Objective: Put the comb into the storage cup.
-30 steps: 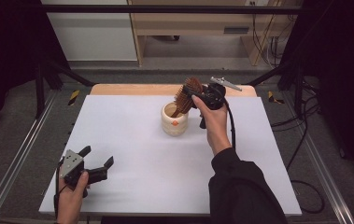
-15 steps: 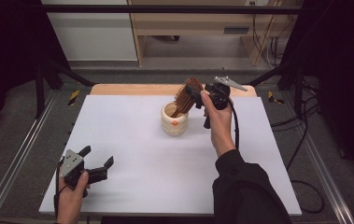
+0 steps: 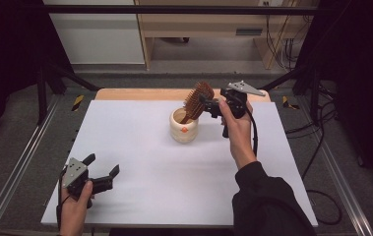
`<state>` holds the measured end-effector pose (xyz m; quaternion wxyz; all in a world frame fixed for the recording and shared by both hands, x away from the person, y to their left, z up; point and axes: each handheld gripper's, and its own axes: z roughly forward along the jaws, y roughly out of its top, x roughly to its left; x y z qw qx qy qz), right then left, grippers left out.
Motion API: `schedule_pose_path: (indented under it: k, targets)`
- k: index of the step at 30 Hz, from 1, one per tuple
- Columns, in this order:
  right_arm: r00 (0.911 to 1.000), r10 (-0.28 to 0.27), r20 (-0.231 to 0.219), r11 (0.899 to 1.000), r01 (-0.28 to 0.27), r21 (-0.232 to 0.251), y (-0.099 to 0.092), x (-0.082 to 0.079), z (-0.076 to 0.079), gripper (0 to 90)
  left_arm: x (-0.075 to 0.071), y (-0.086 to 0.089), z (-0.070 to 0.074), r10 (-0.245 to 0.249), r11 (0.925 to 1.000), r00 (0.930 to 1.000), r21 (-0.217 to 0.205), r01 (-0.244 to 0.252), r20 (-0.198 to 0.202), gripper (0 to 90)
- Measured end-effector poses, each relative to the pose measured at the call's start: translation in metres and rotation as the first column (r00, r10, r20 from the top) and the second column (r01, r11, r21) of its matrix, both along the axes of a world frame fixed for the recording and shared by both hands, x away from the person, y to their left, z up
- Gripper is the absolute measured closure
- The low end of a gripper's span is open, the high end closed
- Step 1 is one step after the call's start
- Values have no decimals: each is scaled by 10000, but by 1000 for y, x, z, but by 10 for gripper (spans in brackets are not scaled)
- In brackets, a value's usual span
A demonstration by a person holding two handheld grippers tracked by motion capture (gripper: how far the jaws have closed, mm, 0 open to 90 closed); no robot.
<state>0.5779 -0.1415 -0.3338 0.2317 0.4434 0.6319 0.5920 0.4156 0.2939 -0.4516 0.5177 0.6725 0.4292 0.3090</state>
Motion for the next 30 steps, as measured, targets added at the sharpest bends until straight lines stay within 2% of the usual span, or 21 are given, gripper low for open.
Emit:
schedule_pose_path:
  k: [10,21,26,30]
  targets:
    - [9996,164,237,9983,-150,-567,-10,-13,5,77,0,2,0,87,9999,10000,-73,-87,19,23]
    - [9990,154,423,9942,-108,-1074,-25,-27,3,58,-1,8,0,278,9995,9996,-147,-278,17,23]
    - [9982,161,582,9933,-93,-1152,-32,-34,2,46,0,13,0,394,9987,9992,-318,-395,-39,23]
    - [9979,169,621,9930,-95,-1179,-38,-40,0,46,0,16,0,452,9985,9990,-298,-452,-1,23]
